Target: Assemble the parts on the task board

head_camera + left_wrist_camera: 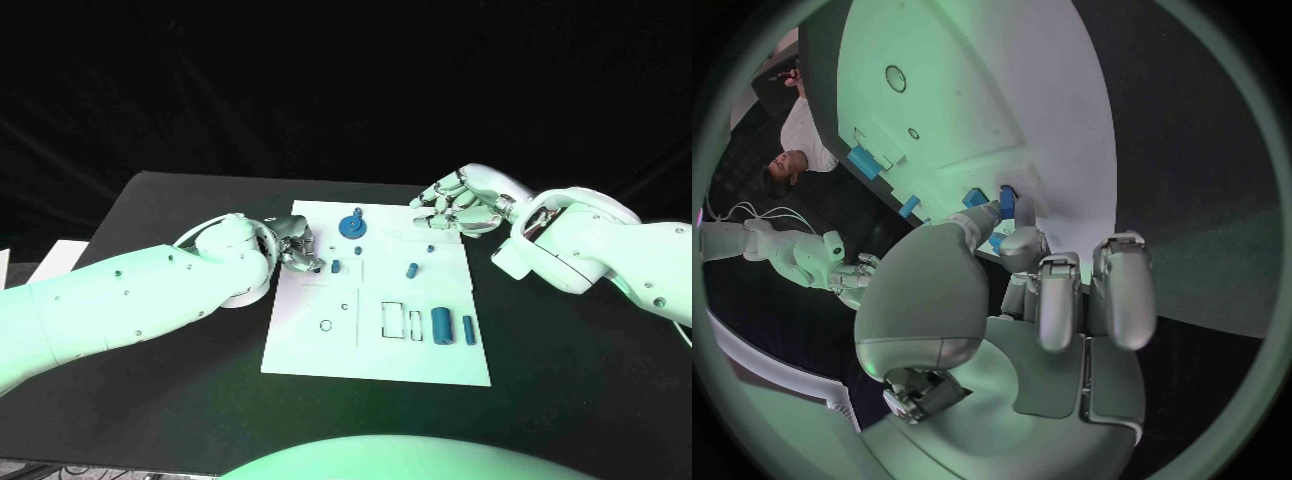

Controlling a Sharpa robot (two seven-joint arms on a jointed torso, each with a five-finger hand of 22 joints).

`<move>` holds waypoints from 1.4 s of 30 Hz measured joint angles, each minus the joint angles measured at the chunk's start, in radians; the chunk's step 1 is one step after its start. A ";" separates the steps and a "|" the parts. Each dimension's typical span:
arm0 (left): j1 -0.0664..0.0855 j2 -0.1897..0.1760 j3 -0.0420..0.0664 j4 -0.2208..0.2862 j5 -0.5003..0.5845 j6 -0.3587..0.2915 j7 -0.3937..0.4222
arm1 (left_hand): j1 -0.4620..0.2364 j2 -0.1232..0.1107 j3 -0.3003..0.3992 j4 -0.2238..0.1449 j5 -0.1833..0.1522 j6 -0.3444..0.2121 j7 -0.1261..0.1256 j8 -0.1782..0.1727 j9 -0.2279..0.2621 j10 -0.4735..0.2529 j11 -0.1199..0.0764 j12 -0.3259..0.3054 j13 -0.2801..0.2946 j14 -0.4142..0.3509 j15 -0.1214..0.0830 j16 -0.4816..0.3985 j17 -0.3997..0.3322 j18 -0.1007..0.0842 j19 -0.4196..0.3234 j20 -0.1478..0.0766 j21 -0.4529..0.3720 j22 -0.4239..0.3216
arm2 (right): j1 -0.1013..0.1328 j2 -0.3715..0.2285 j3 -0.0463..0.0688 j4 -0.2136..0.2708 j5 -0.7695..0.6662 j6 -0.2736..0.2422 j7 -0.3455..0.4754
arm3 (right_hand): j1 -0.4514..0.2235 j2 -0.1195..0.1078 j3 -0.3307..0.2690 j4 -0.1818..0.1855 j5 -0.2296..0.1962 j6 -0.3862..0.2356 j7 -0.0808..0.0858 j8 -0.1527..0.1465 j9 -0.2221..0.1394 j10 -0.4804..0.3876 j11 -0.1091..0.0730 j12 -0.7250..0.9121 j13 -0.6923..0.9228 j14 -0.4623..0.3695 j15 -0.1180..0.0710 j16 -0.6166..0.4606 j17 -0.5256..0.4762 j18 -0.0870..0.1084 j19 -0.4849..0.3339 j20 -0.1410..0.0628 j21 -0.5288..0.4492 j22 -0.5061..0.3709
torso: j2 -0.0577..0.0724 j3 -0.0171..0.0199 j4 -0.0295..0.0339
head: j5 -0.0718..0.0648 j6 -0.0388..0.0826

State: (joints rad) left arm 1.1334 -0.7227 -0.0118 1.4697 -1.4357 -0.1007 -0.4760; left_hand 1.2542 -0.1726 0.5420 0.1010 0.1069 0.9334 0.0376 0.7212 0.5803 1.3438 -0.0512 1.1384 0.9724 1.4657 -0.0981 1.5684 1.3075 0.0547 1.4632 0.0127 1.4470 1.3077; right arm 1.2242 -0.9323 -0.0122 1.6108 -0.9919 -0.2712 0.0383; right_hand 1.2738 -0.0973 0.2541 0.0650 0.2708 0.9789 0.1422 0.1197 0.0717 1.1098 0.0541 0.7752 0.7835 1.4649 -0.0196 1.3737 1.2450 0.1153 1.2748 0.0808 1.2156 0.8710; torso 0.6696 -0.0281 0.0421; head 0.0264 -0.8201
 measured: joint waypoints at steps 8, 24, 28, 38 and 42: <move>0.001 0.000 0.001 0.000 0.001 0.006 -0.001 | 0.001 -0.001 0.000 0.000 0.000 0.002 0.002 -0.002 -0.001 0.001 0.002 0.000 0.001 0.000 0.000 0.000 0.000 0.000 0.000 0.000 0.000 0.000 | 0.000 0.000 0.000 0.000 0.000 0.000 0.001 | -0.004 0.004 0.000 0.000 0.000 0.000 0.000 0.000 0.000 0.000 0.000 0.000 0.000 0.000 0.000 0.000 0.000 0.000 0.000 0.000 0.000 0.000 | 0.000 0.0002 0.0000 | -0.001 -0.002; 0.002 0.013 0.002 -0.025 0.035 0.009 -0.020 | -0.075 -0.016 -0.001 -0.006 0.003 0.022 -0.014 0.006 0.002 0.019 -0.013 -0.004 -0.008 0.000 -0.007 0.000 0.000 0.000 0.004 -0.004 0.002 0.000 | 0.000 -0.002 0.000 0.003 0.000 0.000 0.001 | -0.004 0.004 0.000 0.000 0.000 0.000 0.000 0.000 0.000 0.001 0.001 0.000 -0.001 0.000 0.000 0.000 -0.001 0.000 0.000 0.000 0.000 0.000 | 0.000 0.0015 -0.0005 | -0.001 -0.003; 0.003 0.016 0.002 -0.030 0.040 0.009 -0.027 | -0.081 -0.020 -0.016 0.007 0.005 0.032 -0.022 0.007 0.003 0.021 -0.015 -0.004 -0.007 0.000 -0.007 0.000 0.000 0.000 0.003 -0.004 0.005 0.000 | 0.000 -0.002 0.000 0.003 0.000 0.000 0.001 | -0.004 0.004 0.000 0.000 0.000 0.000 0.000 0.000 0.000 0.001 0.001 0.000 -0.001 0.000 0.000 0.000 -0.001 0.000 0.000 0.000 0.000 0.000 | 0.000 0.0015 -0.0006 | -0.002 -0.004; 0.003 0.020 0.002 -0.034 0.045 0.008 -0.040 | -0.090 -0.029 -0.046 0.020 0.006 0.048 -0.038 0.007 0.008 0.023 -0.017 -0.004 -0.003 0.000 -0.007 0.000 0.000 -0.015 0.004 -0.011 0.012 0.000 | 0.000 -0.001 0.000 0.002 0.000 0.000 0.002 | -0.004 0.004 0.003 0.003 0.000 0.000 0.000 0.000 0.000 0.001 0.001 0.000 -0.001 0.000 0.000 0.000 -0.001 0.000 0.000 0.000 0.000 -0.001 | 0.000 0.0015 -0.0006 | -0.002 -0.006; 0.003 0.022 0.002 -0.035 0.046 0.008 -0.044 | -0.094 -0.033 -0.053 0.027 0.006 0.052 -0.041 0.007 0.008 0.023 -0.017 -0.004 0.000 0.003 -0.011 0.000 0.000 -0.015 0.004 -0.011 0.012 0.000 | 0.000 -0.001 0.000 0.002 0.000 0.000 0.002 | -0.004 0.004 0.003 0.003 0.000 0.000 0.000 0.000 0.000 0.001 0.001 0.000 -0.001 0.000 0.000 0.000 -0.001 0.000 0.000 0.000 0.000 -0.001 | 0.000 0.0016 -0.0004 | -0.003 -0.007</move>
State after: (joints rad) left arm 1.1364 -0.7011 -0.0095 1.4351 -1.3900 -0.0930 -0.5204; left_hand 1.1602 -0.2052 0.4889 0.1280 0.1126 0.9851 -0.0037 0.7282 0.5883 1.3673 -0.0683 1.1347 0.9724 1.4689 -0.1088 1.5684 1.3073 0.0393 1.4668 0.0018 1.4587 1.3074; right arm 1.2240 -0.9328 -0.0122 1.6129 -0.9917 -0.2714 0.0405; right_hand 1.2701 -0.0936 0.2569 0.0677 0.2708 0.9789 0.1422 0.1196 0.0717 1.1112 0.0554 0.7752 0.7826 1.4648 -0.0196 1.3737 1.2440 0.1152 1.2748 0.0808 1.2156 0.8700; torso 0.6698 -0.0265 0.0417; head 0.0238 -0.8270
